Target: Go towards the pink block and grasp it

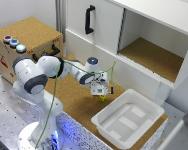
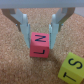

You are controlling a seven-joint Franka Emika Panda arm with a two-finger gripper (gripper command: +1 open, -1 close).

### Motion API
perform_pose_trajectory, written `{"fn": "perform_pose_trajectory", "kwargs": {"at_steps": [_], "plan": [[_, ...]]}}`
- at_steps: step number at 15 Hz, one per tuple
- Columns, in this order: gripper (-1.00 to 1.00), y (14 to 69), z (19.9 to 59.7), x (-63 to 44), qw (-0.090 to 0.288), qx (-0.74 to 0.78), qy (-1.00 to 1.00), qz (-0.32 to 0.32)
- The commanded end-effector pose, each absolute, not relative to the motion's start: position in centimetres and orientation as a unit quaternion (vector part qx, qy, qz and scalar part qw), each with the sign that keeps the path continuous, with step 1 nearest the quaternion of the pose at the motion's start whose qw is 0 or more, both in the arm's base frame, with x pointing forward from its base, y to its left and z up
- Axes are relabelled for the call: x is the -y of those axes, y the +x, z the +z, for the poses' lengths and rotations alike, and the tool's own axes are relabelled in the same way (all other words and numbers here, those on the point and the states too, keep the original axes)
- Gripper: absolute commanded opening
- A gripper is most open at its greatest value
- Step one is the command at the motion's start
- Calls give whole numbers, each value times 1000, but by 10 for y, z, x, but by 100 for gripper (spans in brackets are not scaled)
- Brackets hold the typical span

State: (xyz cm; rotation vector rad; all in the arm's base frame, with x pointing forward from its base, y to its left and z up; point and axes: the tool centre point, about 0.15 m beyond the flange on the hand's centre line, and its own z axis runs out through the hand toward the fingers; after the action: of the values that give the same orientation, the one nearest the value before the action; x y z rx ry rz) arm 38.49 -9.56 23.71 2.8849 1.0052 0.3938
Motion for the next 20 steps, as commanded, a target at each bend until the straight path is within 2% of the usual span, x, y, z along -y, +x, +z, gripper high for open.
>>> {"fn": "perform_pose_trajectory", "kwargs": {"at_steps": [1,6,12,20], "plan": [[-100,393,293,86,17,-309,940,144],[-100,400,346,91,18,-271,946,175],[-100,400,396,142,37,-195,962,190],[-100,400,404,208,30,-119,977,174]]}}
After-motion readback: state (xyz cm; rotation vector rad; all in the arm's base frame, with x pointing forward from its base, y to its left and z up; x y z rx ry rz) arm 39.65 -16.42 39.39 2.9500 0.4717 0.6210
